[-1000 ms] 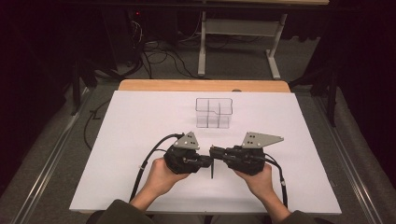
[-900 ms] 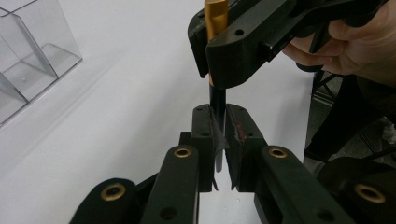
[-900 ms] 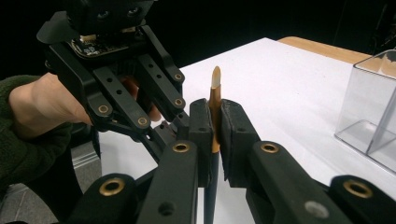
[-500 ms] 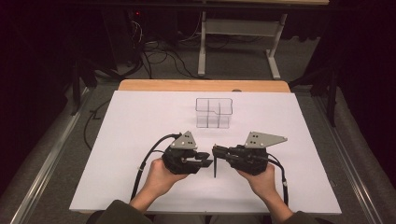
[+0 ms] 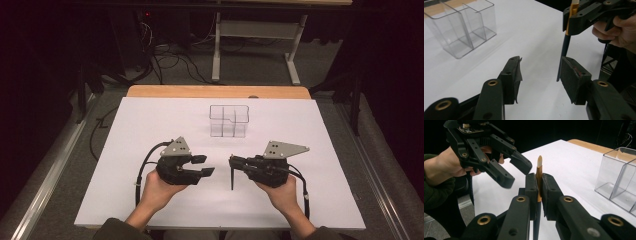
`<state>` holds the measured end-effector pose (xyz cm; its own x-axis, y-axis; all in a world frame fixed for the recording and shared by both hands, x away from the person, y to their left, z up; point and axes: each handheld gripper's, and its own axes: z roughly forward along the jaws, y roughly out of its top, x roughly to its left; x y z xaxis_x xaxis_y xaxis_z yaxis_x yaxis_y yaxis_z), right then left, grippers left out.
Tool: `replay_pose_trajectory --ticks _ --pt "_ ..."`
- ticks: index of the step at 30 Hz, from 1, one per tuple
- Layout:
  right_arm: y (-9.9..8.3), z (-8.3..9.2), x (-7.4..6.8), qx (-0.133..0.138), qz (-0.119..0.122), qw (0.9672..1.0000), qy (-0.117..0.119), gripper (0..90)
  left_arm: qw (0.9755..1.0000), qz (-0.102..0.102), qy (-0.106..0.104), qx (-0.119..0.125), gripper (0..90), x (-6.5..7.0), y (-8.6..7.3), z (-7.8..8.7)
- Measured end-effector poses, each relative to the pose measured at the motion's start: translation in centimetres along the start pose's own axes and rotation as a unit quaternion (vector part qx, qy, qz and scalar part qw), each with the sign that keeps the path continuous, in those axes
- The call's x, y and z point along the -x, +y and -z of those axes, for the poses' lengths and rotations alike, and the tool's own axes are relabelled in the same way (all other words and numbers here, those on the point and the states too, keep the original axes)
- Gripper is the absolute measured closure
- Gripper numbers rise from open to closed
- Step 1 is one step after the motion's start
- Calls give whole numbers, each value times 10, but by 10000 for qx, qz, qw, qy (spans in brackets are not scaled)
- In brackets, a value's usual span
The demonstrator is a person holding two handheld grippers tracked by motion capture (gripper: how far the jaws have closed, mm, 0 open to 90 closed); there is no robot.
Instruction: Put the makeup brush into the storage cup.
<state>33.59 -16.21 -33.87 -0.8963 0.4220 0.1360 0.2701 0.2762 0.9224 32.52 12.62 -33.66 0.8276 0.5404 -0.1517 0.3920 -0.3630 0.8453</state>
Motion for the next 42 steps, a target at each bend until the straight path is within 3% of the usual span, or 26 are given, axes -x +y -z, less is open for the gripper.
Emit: replay_pose_trajectory --ticks 7,23,32,42 --pt "0 1 1 8 -11 10000 -2 864 9996 66 251 70 465 -8 -7 12" --pt "1 4 3 -6 3 10000 -15 864 9974 350 597 178 428 -23 -27 28" --pt "1 4 5 -22 -9 10000 1 864 9948 546 810 294 406 -34 -38 37" --pt "3 7 7 -30 -19 10000 -36 864 9900 816 1106 303 399 -50 -54 40"
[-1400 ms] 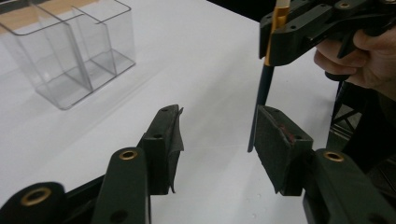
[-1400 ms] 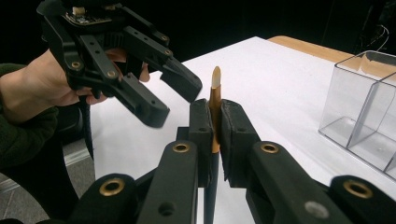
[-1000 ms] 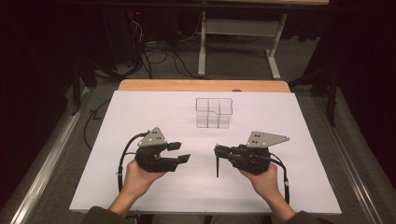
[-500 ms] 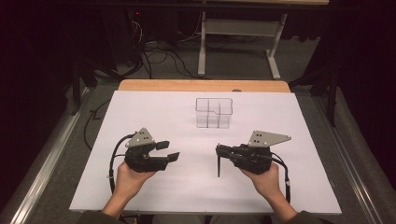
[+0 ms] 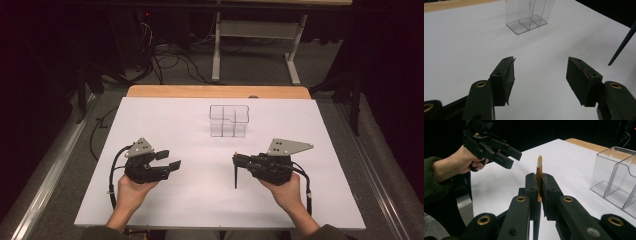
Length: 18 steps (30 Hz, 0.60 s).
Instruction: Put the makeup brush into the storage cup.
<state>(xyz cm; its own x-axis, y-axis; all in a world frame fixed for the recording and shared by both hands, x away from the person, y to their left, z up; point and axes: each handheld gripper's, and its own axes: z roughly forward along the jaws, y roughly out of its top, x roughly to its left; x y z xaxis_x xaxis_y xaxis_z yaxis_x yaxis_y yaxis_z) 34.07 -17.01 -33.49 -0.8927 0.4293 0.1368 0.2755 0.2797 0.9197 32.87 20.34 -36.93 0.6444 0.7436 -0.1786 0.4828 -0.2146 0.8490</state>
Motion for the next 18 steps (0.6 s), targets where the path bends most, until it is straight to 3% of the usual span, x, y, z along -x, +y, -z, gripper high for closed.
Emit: replay_pose_trajectory --ticks 7,11,18 --pt "1 2 2 -13 -17 10000 -33 864 9995 183 215 132 395 -10 -9 1" --pt "4 5 5 7 25 10000 -66 863 9987 115 448 230 391 -12 -15 2" --pt "12 10 11 32 12 9999 -132 863 9974 178 601 348 382 -17 -21 2"
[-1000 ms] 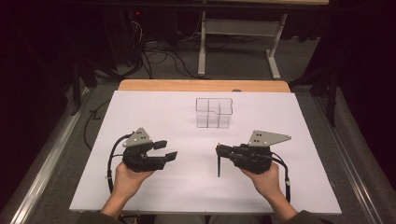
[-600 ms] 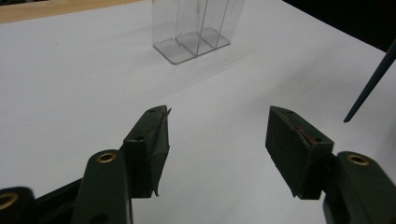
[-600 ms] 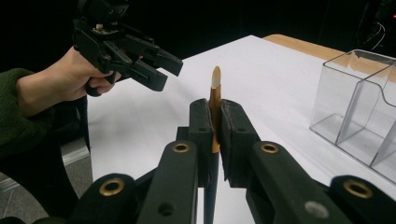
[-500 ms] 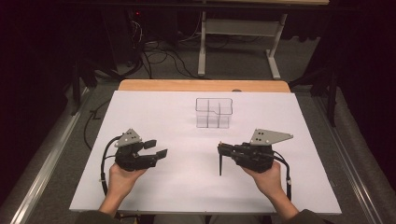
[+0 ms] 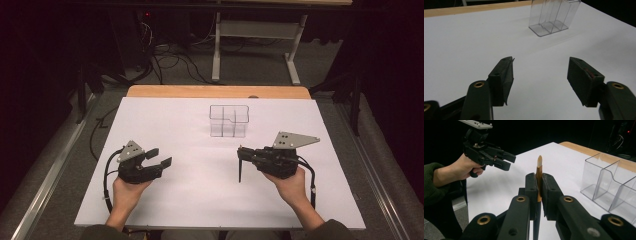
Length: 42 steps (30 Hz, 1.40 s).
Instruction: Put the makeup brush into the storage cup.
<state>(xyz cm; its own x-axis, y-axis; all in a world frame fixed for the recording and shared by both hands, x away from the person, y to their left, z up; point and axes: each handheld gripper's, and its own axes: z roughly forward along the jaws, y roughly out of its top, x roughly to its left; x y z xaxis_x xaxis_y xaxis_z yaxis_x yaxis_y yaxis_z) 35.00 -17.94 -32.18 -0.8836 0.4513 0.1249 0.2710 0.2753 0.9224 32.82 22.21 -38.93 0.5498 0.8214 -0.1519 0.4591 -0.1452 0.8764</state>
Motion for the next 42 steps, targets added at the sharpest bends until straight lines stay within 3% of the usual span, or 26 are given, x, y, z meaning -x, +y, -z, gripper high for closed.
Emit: replay_pose_trajectory --ticks 4,8,14,42 --pt "3 1 3 0 7 10000 -28 863 9999 15 105 80 371 -1 -4 -3" --pt "2 1 7 6 -43 10000 -54 863 9996 -134 212 -115 369 1 -8 -8" --pt "1 -1 10 55 -99 9999 -82 863 9994 -128 286 -135 363 0 -10 -10" --pt "15 5 43 23 -253 9983 -533 863 9992 -177 343 -110 349 1 -12 -12"
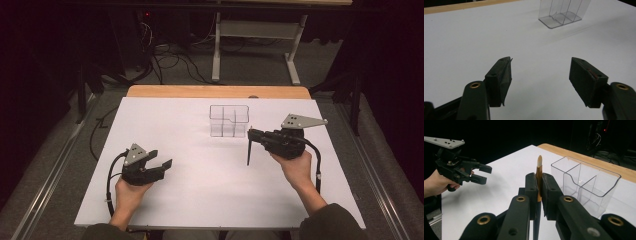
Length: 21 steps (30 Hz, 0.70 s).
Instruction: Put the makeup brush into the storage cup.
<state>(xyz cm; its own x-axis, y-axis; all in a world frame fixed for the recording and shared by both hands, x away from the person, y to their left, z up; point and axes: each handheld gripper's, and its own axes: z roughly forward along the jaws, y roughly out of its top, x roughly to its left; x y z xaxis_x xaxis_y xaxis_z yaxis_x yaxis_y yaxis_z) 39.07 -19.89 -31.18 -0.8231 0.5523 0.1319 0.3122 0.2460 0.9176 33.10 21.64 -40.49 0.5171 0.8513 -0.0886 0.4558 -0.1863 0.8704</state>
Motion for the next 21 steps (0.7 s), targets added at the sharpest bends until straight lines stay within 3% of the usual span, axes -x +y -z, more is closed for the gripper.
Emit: replay_pose_trajectory --ticks 21 --pt "21 -8 8 10 32 9999 -161 863 10000 -59 15 26 350 1 0 0"
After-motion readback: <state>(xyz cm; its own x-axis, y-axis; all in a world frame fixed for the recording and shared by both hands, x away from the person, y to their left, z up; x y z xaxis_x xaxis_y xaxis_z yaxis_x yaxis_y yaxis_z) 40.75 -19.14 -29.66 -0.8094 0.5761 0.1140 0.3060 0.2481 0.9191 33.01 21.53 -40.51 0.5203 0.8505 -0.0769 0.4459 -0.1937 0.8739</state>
